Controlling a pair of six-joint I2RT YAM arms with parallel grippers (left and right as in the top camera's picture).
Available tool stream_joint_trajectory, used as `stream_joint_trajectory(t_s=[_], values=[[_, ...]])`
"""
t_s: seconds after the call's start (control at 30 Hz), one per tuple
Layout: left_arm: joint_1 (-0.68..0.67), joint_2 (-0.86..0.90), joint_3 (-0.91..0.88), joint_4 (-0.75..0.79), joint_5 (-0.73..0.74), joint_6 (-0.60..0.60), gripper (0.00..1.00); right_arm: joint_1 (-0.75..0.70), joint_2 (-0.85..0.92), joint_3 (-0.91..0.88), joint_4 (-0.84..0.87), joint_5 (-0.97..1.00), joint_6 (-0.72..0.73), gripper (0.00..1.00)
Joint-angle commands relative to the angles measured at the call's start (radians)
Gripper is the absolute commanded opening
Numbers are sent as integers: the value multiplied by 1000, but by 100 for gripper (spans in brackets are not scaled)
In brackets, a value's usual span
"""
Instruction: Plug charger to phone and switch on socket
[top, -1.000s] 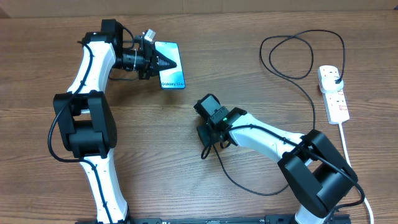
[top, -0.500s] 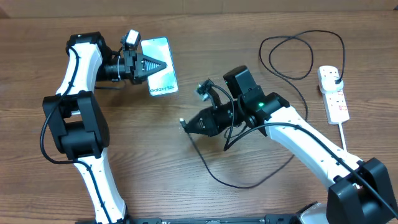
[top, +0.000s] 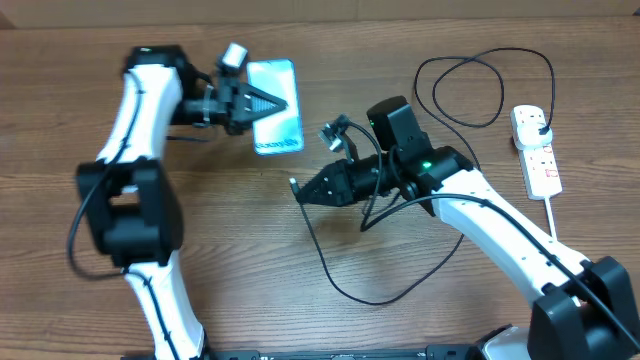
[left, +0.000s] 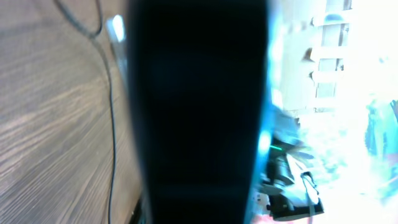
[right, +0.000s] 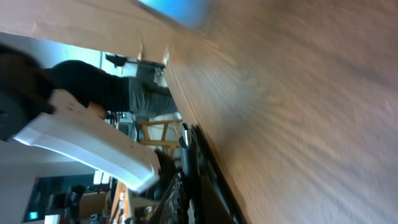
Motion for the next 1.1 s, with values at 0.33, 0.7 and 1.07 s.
stream_joint_trajectory(t_s=[0.33,0.7,1.07], values=[[135,-427,-224,43,53,-48,4,42,-246,13,-114,-14,-89,4],[18,-411,-307,323,53,-343,4,165,-205,13,118,118,121,4],[21,-411,-307,369,53,-463,4,169,-197,11,282,261,272,4]])
